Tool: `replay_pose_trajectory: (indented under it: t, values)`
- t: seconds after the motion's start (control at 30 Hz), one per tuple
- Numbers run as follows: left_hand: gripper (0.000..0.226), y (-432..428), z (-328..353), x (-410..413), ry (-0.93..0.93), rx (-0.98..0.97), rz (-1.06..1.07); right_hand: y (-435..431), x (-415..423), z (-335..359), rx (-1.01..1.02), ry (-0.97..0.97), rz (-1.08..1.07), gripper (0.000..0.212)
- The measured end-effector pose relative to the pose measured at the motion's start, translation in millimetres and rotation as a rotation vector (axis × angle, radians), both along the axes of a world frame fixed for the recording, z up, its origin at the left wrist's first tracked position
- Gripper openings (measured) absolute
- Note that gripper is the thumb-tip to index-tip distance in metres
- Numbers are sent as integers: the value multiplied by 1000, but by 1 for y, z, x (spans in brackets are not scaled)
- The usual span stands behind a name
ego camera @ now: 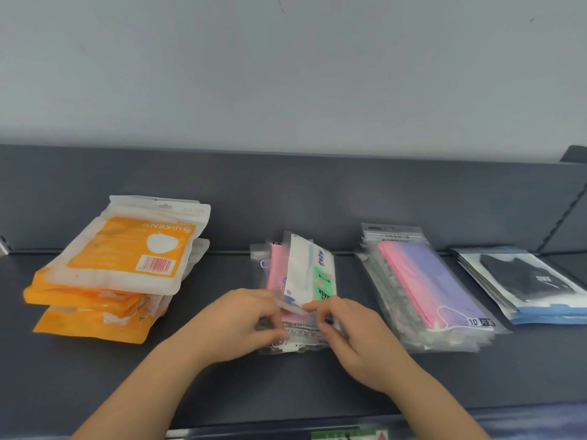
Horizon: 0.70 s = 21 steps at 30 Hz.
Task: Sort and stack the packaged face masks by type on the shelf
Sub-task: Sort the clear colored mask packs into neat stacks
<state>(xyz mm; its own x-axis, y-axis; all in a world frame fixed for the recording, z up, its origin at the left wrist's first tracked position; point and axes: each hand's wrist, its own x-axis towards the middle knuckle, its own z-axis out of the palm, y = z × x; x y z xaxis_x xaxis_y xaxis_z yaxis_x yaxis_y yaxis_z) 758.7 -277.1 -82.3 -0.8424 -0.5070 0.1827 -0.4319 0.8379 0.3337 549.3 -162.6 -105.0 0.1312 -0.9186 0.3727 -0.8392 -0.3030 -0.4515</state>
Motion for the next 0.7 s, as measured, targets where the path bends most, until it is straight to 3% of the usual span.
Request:
replay_pose_trajectory:
  t: [0.13, 0.23, 0.33, 0.43, 0.47, 0.53, 0.63, 0.7]
  values:
    - [37, 4, -3, -5, 190, -124, 52, 3, 7, 7, 56, -122, -22, 11]
    - [32, 6, -5, -9, 382, -232, 33, 0, 9, 13, -17, -17, -50, 21]
    - [32, 8, -6, -12, 561, -168, 61, -2, 5, 17, -166, 61, -155, 11]
    - [18, 7, -4, -7, 727, -68, 154, -2, -7, 20, -249, -82, -277, 3]
    - [19, 6, -1, -5, 690, -40, 199, 0, -11, 21, -270, -148, -315, 4]
    - [30, 3, 1, -1, 422, 68, 226, 1, -16, 24, -321, -241, -378, 13]
    - [78, 8, -10, -6, -126, 238, 97, 3, -20, 31, -338, -323, -449, 18]
    - [90, 12, -20, -12, -309, 235, 57, 4, -20, 36, -348, -332, -464, 18]
